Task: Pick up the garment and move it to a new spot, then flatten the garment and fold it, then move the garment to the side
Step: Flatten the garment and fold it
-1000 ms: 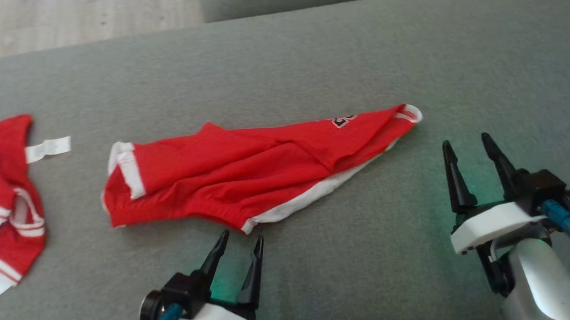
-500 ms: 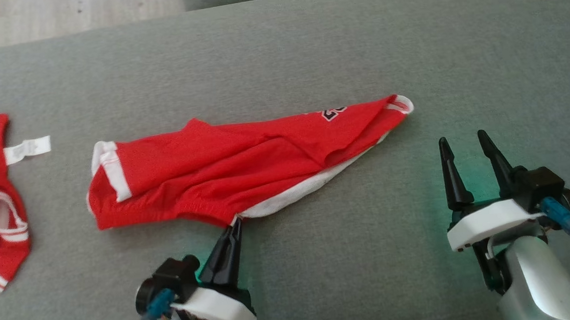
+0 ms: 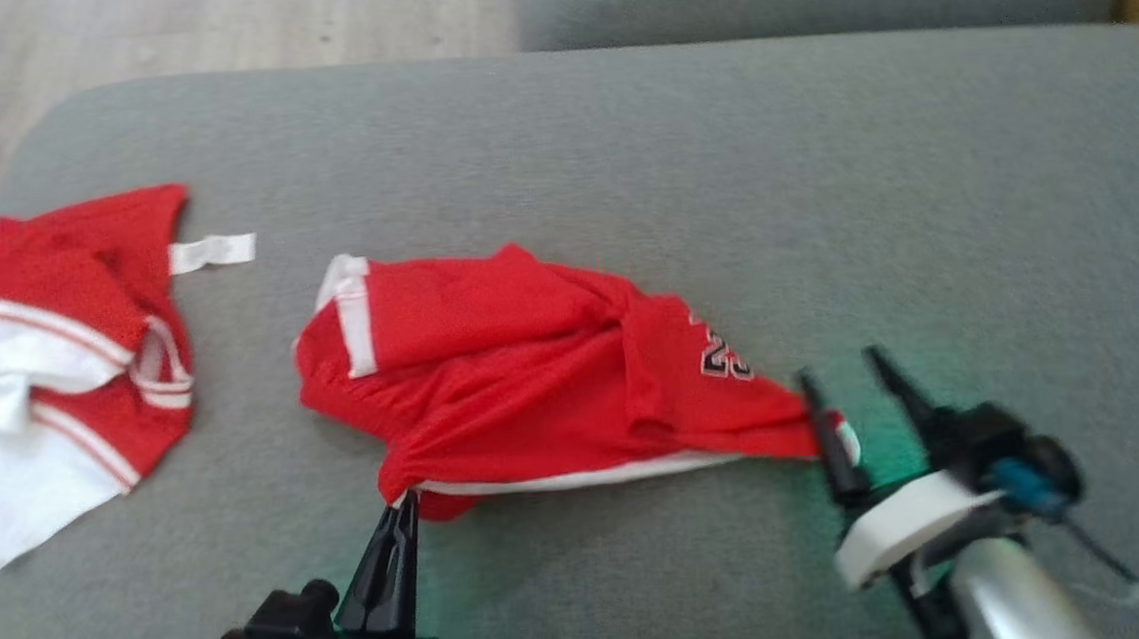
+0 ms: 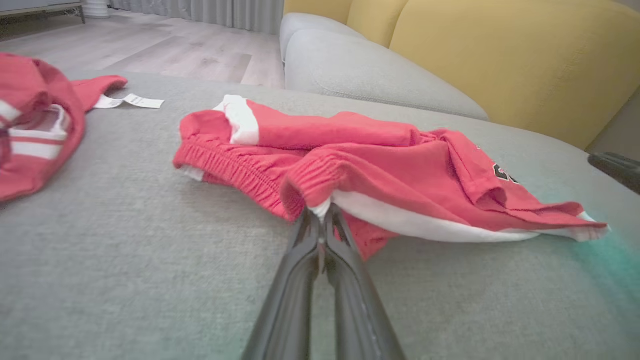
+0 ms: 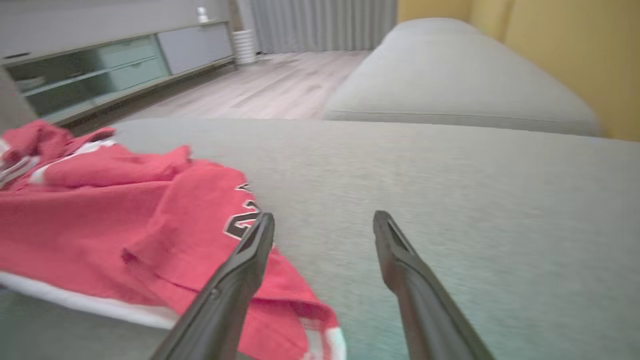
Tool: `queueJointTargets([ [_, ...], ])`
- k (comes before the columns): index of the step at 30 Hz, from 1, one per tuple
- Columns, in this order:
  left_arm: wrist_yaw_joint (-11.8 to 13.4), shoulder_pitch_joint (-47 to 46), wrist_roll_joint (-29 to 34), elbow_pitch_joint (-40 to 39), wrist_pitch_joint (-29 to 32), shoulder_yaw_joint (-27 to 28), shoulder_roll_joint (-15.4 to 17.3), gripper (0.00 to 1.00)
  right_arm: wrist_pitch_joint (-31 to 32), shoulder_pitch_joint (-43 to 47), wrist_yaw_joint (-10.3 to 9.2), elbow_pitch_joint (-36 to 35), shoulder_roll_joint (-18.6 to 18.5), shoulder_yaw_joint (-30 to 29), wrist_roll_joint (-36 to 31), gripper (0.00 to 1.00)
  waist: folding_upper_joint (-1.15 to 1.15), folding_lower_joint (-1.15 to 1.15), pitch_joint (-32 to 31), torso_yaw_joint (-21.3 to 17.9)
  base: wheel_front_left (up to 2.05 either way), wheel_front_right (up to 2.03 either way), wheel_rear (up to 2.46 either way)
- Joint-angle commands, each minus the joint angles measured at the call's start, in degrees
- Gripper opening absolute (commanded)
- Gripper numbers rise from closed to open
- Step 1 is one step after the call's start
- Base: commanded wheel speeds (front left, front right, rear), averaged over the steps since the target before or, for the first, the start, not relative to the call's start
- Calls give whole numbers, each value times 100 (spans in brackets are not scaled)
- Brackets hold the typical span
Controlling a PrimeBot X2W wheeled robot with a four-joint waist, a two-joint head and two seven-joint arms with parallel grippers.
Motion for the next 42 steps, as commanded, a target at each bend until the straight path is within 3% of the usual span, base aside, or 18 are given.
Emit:
queueJointTargets([
  [1, 10, -209, 46, -168, -30, 220, 35, 0, -37, -138, -4, -140, 0, 246, -64, 100, 0, 1, -69, 115, 0, 0, 0],
  [6, 10, -253, 71, -83, -30, 244, -6, 0, -37, -336, -4, 25, -148, 1256, -290, 100, 0, 1, -35, 206, 0, 0, 0],
  [7, 10, -278, 88, -83, -30, 275, -20, 32, -37, -386, -4, 59, -156, 1428, -294, 100, 0, 1, -18, 223, 0, 0, 0],
  [8, 10, -296, 116, -92, -30, 312, -34, 94, -37, -437, -4, 118, -159, 1587, -286, 100, 0, 1, -5, 238, 0, 0, 0],
  [9, 10, -303, 139, -77, -30, 336, -49, 100, -37, -490, -4, 175, -155, 1714, -266, 100, 0, 1, 4, 256, 0, 0, 0],
  [19, 10, -332, 273, -50, -30, 293, -113, 100, -37, -983, -4, 927, -41, 2182, -41, 100, 0, 1, 172, 636, 0, 0, 0],
  [20, 10, -327, 260, -50, -30, 263, -114, 100, -37, -1017, -4, 1009, -33, 2198, -41, 96, 0, 1, 183, 677, 0, 0, 0],
  [21, 10, -318, 231, -46, -30, 259, -114, 100, -37, -1051, -4, 1078, -25, 2207, -42, 83, 0, 1, 194, 712, 0, 0, 0],
  [22, 10, -314, 218, -50, -30, 263, -115, 100, -37, -1085, -4, 1127, -19, 2198, -42, 49, 0, 1, 204, 744, 0, 0, 0],
  [23, 10, -310, 214, -59, -30, 269, -115, 100, -37, -1120, -4, 1152, -12, 2154, -31, 21, 0, 1, 213, 764, 0, 0, 0],
  [24, 10, -301, 200, -72, -30, 282, -115, 100, -37, -1146, -4, 1171, -6, 2094, -22, 0, 0, 1, 220, 778, 0, 0, 0],
  [27, 10, -285, 176, -114, -30, 298, -116, 100, -37, -1203, -4, 933, 12, 1726, 147, 0, 0, 1, 258, 787, 0, 0, 0],
  [33, 10, -344, 164, -135, -30, 243, -116, 100, -37, -1452, -4, 683, 31, -50, 432, 0, 0, 1, 349, 622, 0, 0, 0],
  [37, 10, -473, 154, -70, -30, 44, -116, 100, -37, -1792, -4, 1051, -84, -1018, -58, 0, 0, 1, 398, 558, 0, 0, 0],
  [38, 10, -504, 155, -55, -30, 21, -116, 100, -37, -1860, -4, 1170, -100, -1303, -147, 10, 0, 1, 403, 546, 0, 0, 0],
  [40, 10, -553, 165, -15, -30, 13, -117, 100, -37, -1968, -4, 1319, -149, -1956, -413, 100, 0, 1, 404, 501, 0, 0, 0],
  [42, 10, -577, 196, 8, -30, 19, -117, 100, -37, -2001, -4, 1409, -167, -2504, -799, 100, 0, 1, 381, 446, 0, 0, 0],
])
